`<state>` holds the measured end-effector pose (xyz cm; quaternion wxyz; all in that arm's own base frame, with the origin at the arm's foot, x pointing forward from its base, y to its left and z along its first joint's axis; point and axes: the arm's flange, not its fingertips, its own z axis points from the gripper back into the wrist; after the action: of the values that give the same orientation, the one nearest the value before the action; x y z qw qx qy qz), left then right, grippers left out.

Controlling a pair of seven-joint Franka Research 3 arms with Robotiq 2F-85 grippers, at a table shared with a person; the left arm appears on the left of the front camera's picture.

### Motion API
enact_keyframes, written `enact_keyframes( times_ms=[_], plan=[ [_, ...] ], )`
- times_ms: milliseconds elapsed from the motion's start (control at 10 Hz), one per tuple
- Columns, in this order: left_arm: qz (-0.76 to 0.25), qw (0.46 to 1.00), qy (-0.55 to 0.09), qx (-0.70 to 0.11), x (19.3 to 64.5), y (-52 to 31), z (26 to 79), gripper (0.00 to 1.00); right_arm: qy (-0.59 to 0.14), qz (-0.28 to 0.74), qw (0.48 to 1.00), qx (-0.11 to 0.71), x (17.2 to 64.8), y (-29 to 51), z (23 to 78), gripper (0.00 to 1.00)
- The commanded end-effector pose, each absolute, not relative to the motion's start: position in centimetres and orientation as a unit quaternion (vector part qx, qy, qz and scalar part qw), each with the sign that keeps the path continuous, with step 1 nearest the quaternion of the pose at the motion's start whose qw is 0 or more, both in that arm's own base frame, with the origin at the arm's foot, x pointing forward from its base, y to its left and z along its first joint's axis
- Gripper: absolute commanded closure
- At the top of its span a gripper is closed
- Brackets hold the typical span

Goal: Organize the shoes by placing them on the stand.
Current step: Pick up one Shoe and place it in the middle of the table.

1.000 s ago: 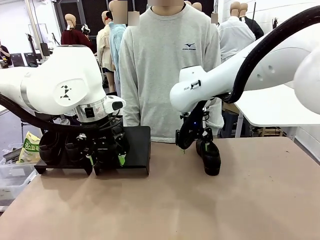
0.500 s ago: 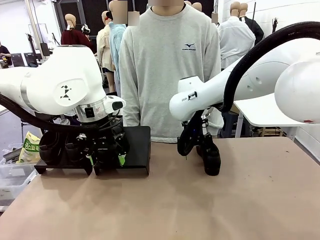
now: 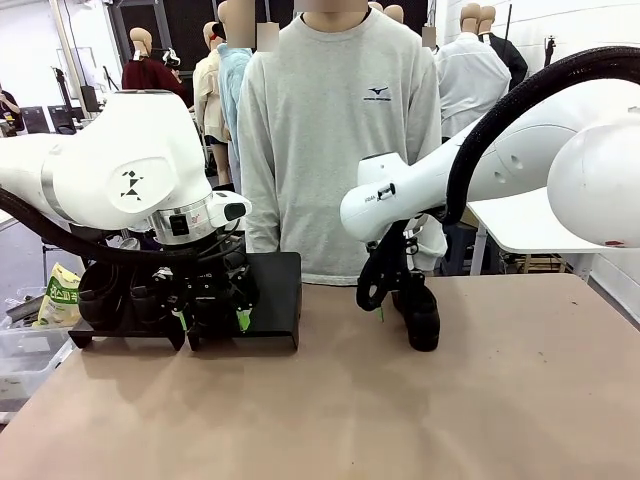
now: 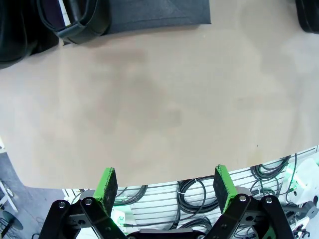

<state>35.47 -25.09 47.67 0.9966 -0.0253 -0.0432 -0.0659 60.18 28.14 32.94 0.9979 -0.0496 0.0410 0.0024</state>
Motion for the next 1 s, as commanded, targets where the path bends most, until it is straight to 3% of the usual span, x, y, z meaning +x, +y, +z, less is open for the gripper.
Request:
enact_keyframes(
  times_ms=[0, 100, 600, 900],
  plan=[
    [-0.056, 0.997, -0.053, -0.021, 35.4, -25.1, 47.6, 0.00, 0.053, -0.022, 0.997, -0.051, 60.1, 28.0, 33.1, 0.92],
    [-0.056, 0.997, -0.053, -0.021, 35.4, -25.1, 47.6, 0.00, 0.070, -0.028, 0.996, -0.050, 60.3, 27.8, 32.9, 1.00],
    [-0.056, 0.997, -0.053, -0.021, 35.4, -25.1, 47.6, 0.00, 0.071, -0.054, 0.995, -0.032, 59.9, 25.4, 33.9, 1.00],
    [-0.056, 0.997, -0.053, -0.021, 35.4, -25.1, 47.6, 0.00, 0.061, -0.088, 0.993, -0.055, 54.0, 25.4, 38.9, 1.00]
  ],
)
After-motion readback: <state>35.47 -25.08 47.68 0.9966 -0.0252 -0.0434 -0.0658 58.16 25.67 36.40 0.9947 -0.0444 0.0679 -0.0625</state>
